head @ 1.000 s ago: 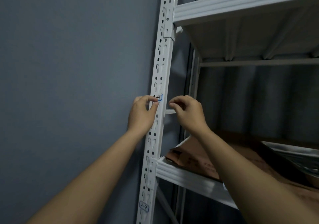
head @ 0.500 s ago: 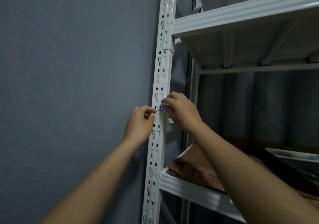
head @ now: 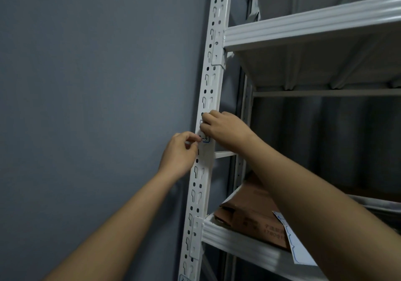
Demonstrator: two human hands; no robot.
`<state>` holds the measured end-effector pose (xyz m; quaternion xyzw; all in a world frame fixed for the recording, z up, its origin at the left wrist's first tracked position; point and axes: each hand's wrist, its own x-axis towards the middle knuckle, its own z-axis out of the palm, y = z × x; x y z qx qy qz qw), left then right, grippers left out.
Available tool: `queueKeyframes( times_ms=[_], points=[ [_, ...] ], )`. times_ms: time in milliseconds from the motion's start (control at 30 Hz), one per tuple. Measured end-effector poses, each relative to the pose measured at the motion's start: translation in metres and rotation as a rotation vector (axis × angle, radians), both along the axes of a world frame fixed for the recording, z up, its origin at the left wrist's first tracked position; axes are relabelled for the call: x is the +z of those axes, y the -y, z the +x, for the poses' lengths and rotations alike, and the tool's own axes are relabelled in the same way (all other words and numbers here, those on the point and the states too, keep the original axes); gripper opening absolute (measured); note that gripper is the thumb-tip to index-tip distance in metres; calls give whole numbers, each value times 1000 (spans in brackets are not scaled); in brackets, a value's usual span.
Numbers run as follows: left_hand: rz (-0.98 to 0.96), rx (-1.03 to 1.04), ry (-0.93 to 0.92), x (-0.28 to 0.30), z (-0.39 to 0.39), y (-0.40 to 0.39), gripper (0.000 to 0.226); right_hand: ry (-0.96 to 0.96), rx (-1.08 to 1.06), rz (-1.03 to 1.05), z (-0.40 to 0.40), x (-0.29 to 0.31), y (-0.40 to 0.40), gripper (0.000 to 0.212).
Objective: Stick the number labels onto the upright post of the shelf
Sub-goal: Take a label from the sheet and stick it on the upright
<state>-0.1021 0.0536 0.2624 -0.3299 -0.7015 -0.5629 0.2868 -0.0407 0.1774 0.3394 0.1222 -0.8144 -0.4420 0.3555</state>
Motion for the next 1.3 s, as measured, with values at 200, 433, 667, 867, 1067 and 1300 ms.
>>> queueKeyframes(
  times_ms=[200,433,667,867,1067,1300],
  points=[
    [-7,-6,0,3,0,-2,20,10,-7,8,-1,2,-5,32],
    [78,-65,64,10,2,-3,21,-87,426,-800,2,-16,-29,9],
    [270,-346,236,9,27,-3,23,-23,757,-1502,16,-49,-10,10],
    [310,-442,297,4,47,4,16,56,1011,-1890,25,-63,1,14],
    [326,-489,342,-3,60,5,8,118,1052,-1914,37,-75,7,15],
    [371,-469,369,-7,68,5,7,73,1065,-1880,42,-80,13,8]
  ],
)
